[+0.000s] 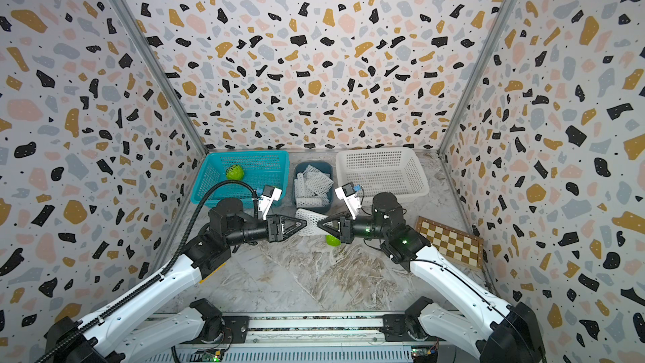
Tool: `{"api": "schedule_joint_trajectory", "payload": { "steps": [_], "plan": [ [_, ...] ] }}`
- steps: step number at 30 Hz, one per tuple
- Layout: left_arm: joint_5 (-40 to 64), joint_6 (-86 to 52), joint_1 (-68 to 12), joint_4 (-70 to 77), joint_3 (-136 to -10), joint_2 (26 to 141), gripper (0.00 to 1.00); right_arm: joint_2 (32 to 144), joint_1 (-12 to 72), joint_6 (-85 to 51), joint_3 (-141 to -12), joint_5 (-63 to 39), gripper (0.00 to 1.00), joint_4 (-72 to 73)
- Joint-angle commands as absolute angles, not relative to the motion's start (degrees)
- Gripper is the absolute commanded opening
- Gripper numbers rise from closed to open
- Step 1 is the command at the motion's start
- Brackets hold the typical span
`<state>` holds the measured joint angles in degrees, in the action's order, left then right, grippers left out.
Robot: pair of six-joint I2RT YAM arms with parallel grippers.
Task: Sleeve custard apples in foam nets
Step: Open the foam net.
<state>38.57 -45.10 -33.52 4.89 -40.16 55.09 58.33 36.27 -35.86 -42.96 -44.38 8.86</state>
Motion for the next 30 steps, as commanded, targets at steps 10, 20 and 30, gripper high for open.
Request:
{"api": "schedule_joint_trajectory", "payload": {
  "steps": [10,20,30],
  "plan": [
    [40.5,-46.1,-34.2,7.9,-37.9,51.6,0.47,57.9,33.5,-39.3,-41.6,-44.2,0.13,12.6],
    [39.4,-45.2,-34.2,8.4,-37.8,52.8,0.43,58.3,33.6,-39.8,-42.2,-51.7,0.13,14.3],
    [39.9,-45.7,-34.2,10.8,-39.3,54.1,0.56,57.2,33.5,-41.3,-42.1,-55.6,0.13,15.1]
  ]
}}
